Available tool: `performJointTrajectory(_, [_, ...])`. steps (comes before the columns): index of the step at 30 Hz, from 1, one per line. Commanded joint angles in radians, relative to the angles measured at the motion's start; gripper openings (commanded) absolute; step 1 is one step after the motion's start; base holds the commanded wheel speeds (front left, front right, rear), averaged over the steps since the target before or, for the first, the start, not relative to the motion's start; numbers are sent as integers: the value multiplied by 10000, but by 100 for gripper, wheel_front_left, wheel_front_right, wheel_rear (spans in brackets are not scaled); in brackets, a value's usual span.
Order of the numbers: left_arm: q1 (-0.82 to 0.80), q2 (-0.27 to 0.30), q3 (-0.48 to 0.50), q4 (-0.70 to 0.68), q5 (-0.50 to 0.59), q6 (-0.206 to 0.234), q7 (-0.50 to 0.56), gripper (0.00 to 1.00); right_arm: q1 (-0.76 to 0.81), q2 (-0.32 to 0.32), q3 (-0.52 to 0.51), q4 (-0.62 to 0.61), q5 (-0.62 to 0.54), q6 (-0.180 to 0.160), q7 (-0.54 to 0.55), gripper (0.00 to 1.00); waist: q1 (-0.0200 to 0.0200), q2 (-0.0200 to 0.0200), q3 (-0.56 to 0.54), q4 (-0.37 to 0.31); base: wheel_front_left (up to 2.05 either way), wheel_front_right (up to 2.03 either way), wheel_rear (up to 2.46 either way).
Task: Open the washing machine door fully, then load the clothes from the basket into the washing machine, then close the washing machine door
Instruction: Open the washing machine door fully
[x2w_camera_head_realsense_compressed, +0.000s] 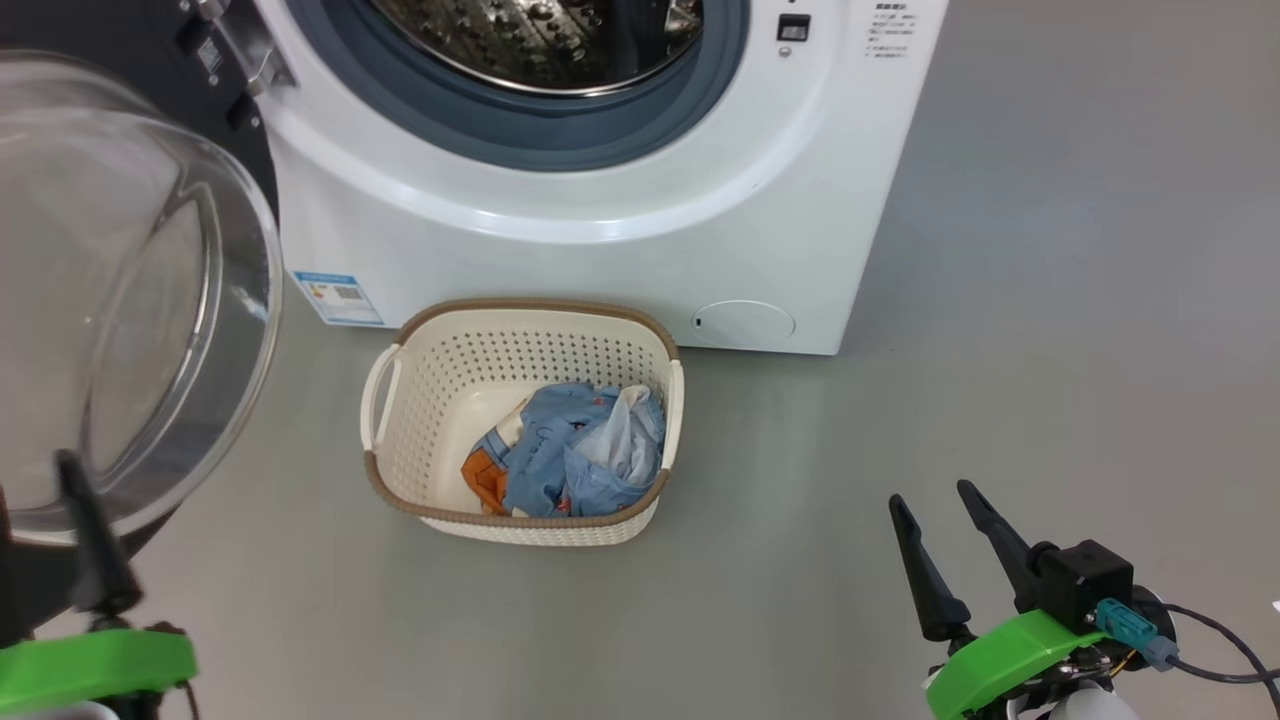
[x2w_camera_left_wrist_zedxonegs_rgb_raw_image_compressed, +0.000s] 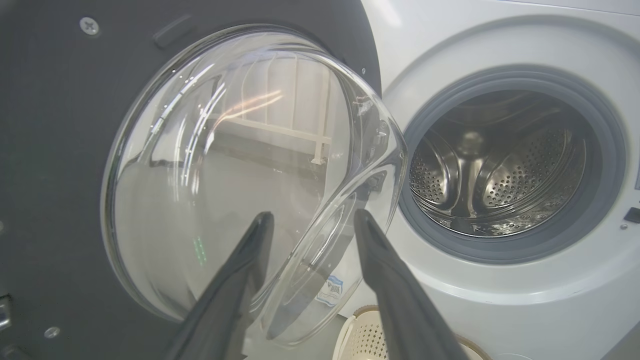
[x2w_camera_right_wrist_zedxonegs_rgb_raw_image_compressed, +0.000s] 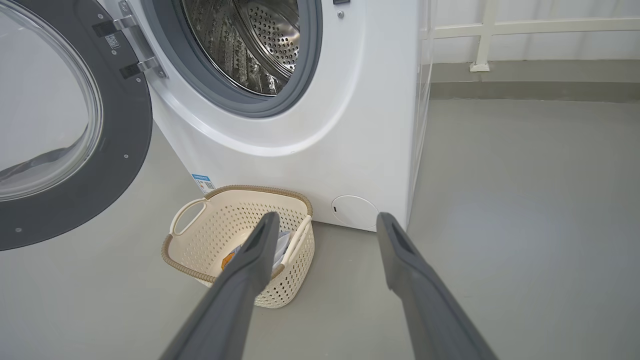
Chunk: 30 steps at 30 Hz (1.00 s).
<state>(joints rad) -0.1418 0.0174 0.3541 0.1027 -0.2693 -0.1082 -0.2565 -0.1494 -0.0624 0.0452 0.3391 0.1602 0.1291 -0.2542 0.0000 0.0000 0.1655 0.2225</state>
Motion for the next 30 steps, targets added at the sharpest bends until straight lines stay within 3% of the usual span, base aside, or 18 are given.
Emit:
performJointTrajectory(1, [137,331,24,-503,-36,151,-53,100,30,79,216,-264,18,16,-76,100,0,0,-103,-144,0,0,0])
performJointTrajectory(7, [685,330,-834,-1075,34,434,-53,100,149,100,131,-469,53,16,-76,100,0,0,-290,-501,0,0,0])
performJointTrajectory(17, [1234,330,-1924,-1031,680,369,-53,100,318,116,150,-812,52,16,-76,100,0,0,-555,-1279,0,0,0])
performJointTrajectory(30, [1946,329,-2445,-516,541,465,-53,100,664,120,217,-1694,33,16,-76,100,0,0,-941,-2159,0,0,0])
